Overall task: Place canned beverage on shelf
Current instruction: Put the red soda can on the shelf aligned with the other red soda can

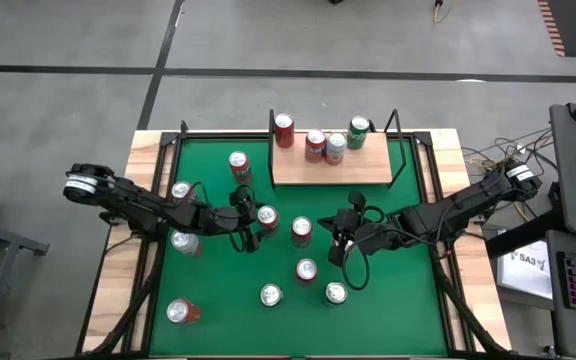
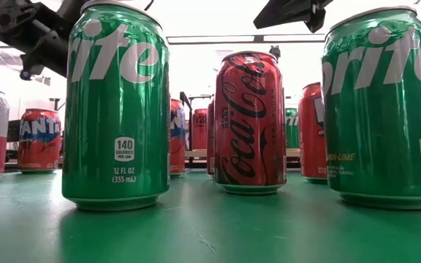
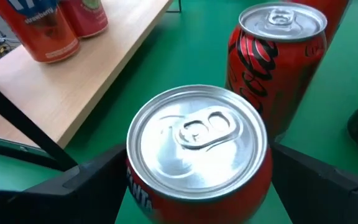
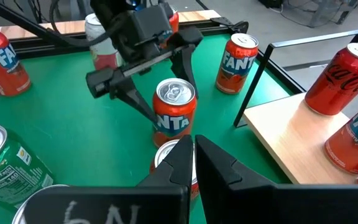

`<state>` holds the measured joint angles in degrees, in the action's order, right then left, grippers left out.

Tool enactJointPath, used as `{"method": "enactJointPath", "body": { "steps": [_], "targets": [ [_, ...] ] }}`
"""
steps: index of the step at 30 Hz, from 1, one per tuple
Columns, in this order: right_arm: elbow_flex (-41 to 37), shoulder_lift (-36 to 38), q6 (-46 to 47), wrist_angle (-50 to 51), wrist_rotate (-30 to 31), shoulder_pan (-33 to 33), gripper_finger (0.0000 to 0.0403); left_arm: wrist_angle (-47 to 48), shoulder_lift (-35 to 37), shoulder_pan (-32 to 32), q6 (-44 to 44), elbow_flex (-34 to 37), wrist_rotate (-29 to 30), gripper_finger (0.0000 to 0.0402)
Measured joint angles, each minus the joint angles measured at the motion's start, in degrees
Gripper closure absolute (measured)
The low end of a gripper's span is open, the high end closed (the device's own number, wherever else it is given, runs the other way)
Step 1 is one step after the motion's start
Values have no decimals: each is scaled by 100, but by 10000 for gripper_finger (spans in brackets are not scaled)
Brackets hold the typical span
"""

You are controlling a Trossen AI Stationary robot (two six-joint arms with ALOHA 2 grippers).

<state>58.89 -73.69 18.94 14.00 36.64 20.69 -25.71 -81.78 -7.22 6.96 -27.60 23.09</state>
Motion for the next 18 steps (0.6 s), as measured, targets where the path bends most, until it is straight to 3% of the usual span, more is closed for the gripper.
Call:
{"method": "enactJointPath", "body": {
  "steps": [7, 14, 18],
  "targets": [
    [0, 0, -3, 6, 0, 0, 394, -23, -188, -7, 0, -120, 47, 64],
    [0, 0, -4, 4, 0, 1, 394, 9, -148, -7, 45, -128, 48, 111],
    [0, 0, -4, 4, 0, 2, 394, 23, -136, -7, 150, -128, 52, 114]
  ]
}}
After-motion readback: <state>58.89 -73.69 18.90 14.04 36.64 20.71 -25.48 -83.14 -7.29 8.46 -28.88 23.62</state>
